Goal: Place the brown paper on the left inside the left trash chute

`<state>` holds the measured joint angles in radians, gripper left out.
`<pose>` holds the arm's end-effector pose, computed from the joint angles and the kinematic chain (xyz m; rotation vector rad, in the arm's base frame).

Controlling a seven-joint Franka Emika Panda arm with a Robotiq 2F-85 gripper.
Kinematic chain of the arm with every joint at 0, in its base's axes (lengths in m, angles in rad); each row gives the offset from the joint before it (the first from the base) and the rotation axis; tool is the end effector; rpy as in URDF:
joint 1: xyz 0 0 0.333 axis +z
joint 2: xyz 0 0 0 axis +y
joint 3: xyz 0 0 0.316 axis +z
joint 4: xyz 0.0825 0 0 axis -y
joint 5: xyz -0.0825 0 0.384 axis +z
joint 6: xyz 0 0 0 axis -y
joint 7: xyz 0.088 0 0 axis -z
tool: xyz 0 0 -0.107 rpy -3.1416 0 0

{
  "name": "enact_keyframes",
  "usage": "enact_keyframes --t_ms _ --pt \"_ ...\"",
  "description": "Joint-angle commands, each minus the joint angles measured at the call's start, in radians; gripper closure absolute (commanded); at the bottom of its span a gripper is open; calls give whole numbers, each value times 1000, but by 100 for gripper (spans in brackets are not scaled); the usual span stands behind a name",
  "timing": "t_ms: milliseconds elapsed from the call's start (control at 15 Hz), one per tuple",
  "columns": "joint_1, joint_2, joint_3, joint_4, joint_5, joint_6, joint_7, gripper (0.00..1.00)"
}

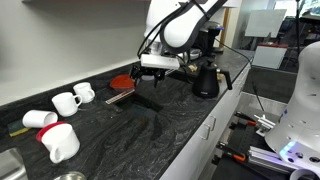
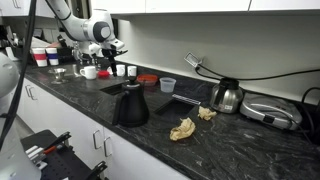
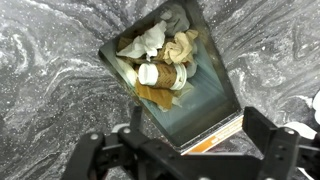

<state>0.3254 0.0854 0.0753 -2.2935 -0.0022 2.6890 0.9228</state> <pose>0.5070 0.2146 0.3453 -2.8268 0.7543 -0.3565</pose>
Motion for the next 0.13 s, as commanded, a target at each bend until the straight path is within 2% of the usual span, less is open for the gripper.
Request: enact_keyframes --t_ms 0,67 --pt "-34 0 34 0 -3 -1 1 0" --pt "-34 0 34 0 -3 -1 1 0"
